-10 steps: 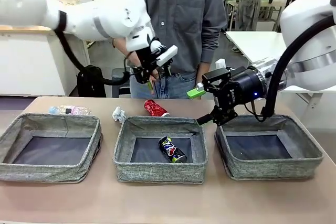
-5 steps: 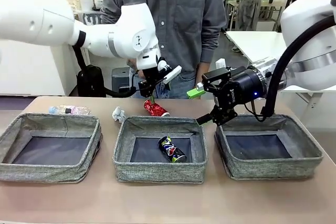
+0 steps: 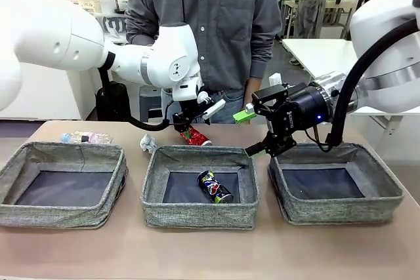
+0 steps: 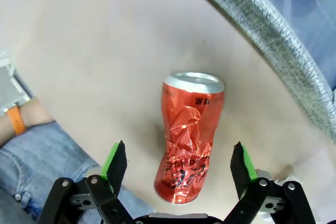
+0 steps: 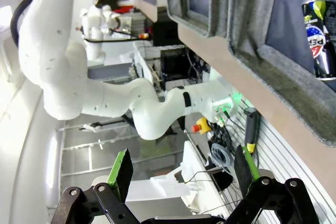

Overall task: Sort the waste into the appropriate baskets.
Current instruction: Pick up the waste item pointed out by the person.

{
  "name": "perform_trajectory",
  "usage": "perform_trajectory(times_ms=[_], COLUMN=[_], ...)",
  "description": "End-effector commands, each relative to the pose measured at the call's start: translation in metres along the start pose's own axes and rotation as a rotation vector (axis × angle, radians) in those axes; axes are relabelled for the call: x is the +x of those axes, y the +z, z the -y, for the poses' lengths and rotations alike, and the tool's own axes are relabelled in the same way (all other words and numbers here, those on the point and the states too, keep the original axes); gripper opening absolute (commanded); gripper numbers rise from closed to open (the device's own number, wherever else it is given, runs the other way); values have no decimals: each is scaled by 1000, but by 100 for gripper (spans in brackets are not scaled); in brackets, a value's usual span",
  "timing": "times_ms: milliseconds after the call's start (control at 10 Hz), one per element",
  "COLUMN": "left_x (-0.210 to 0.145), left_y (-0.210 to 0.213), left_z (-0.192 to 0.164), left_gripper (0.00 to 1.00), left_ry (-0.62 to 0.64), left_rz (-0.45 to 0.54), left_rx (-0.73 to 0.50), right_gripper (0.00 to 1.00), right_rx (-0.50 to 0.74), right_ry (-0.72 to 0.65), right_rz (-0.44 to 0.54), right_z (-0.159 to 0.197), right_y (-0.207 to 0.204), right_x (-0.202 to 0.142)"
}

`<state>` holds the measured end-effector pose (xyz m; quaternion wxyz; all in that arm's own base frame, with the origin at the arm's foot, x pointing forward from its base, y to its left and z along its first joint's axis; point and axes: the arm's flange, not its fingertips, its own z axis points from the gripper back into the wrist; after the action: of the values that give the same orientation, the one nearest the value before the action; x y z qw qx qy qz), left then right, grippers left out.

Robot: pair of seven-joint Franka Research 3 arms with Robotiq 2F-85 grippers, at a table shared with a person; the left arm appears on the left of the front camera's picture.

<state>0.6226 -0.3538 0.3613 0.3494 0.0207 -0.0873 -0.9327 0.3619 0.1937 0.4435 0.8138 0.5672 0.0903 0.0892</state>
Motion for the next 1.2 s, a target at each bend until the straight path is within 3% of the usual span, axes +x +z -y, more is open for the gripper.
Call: perform_trajectory(times_ms=[0,900,1000,1100], left_x=[0,3,2,4], left_y=[-4,-36,-36,-36], left_z=[-8,-3,-3,-3], left_gripper=[100,100,84,55], left_ry=[-14,-7,4,-7], left_rz=[-10,-38,-69,-64], left_rx=[-55,-108,-116,-116], right_gripper=[100,100,100,100], right_rx=[-5,-5,-5,-5], right_ry=[-3,-3,-3,-3], right_rz=[-9,-9,-9,-9], right_z=[-1,-1,-1,-1], right_y=[3,3,3,3], right_x=[0,0,0,0])
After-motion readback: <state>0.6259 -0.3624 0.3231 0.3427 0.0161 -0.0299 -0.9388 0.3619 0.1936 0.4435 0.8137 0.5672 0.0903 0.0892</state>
